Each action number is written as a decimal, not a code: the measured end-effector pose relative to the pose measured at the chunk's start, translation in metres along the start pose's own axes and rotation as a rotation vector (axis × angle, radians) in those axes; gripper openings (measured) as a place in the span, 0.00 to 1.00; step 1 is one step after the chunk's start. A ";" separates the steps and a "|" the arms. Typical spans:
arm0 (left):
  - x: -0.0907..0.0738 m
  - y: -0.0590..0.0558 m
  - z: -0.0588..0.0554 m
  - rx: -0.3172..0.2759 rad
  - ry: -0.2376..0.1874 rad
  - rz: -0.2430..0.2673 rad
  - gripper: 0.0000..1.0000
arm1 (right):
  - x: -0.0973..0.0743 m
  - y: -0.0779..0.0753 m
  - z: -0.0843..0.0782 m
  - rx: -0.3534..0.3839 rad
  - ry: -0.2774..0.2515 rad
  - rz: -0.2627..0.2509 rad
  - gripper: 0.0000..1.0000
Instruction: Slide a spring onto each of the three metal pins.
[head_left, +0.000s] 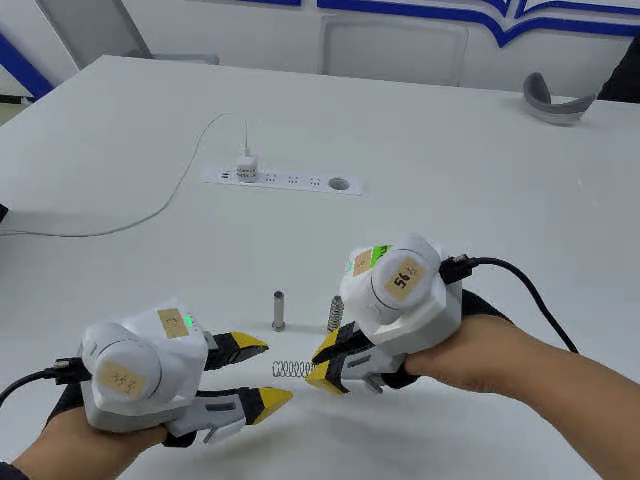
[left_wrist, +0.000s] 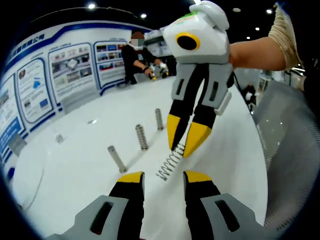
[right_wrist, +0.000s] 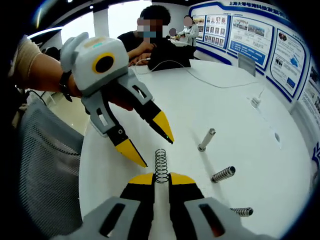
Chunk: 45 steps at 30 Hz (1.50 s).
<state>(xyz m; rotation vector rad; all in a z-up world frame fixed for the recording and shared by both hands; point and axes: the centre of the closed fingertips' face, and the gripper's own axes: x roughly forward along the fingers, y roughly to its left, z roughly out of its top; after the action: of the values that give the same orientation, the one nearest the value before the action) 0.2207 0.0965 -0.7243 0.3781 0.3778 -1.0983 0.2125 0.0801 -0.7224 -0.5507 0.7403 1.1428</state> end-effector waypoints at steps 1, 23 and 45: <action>0.000 -0.001 -0.001 0.014 0.004 -0.003 0.30 | -0.001 0.001 0.000 -0.004 0.005 0.003 0.12; 0.001 -0.004 0.002 0.054 0.000 -0.017 0.12 | -0.013 0.009 0.026 -0.025 -0.042 0.013 0.11; 0.000 -0.009 0.013 -0.129 -0.053 -0.048 0.10 | -0.018 0.009 0.058 -0.012 -0.195 -0.025 0.12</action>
<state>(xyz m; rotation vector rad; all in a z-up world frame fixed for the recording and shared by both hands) 0.2140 0.0869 -0.7140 0.2261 0.4104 -1.1226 0.2139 0.1144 -0.6715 -0.4503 0.5570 1.1599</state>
